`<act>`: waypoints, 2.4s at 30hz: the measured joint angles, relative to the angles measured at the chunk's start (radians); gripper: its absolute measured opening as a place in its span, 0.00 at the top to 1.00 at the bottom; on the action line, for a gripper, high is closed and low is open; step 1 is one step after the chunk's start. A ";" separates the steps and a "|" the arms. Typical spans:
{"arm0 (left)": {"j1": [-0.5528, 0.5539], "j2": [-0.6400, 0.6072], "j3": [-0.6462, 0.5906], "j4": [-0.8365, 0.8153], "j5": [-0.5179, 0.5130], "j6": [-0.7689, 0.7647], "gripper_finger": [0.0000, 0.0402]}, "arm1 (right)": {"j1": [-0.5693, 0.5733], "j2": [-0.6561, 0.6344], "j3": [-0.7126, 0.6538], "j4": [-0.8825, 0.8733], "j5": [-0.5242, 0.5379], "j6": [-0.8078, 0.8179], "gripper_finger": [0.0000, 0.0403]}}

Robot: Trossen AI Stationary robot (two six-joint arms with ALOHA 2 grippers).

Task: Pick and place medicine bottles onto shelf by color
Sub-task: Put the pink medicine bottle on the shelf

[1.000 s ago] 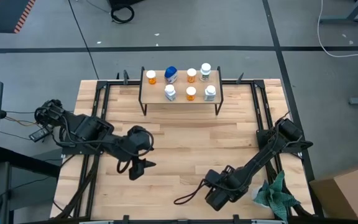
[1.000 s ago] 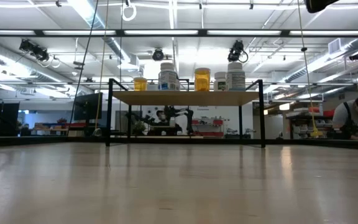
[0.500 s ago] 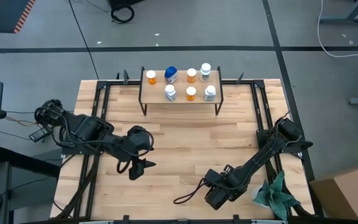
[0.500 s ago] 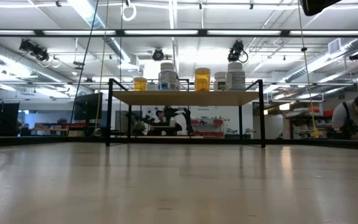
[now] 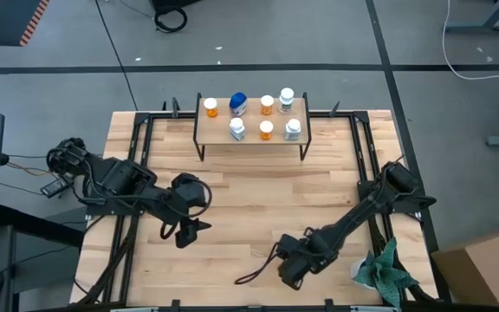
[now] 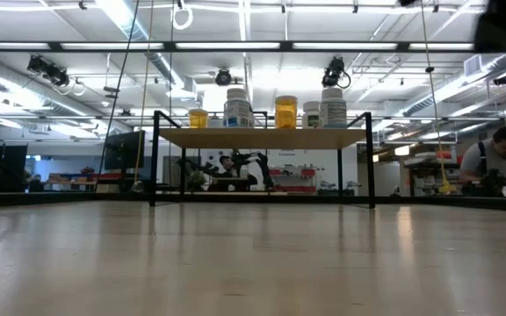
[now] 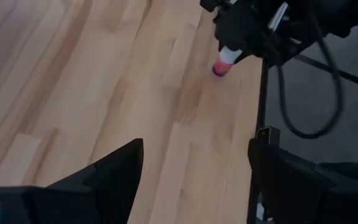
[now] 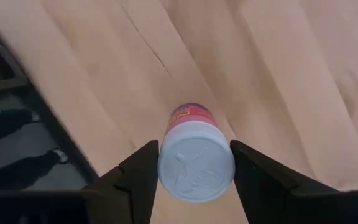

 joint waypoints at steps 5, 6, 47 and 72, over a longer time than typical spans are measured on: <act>0.002 -0.043 0.000 -0.036 -0.002 -0.038 0.27 | -0.095 0.000 0.093 -0.002 0.000 -0.136 0.53; 0.002 -0.054 0.000 -0.046 -0.007 -0.042 0.27 | -0.118 0.000 0.111 -0.001 0.001 -0.169 0.53; 0.003 -0.176 0.000 -0.103 -0.071 -0.094 0.52 | -0.597 0.171 0.195 0.177 0.011 -0.728 0.52; 0.007 -0.161 0.000 -0.120 -0.127 -0.107 0.48 | -0.573 0.060 0.195 0.092 -0.044 -0.726 0.27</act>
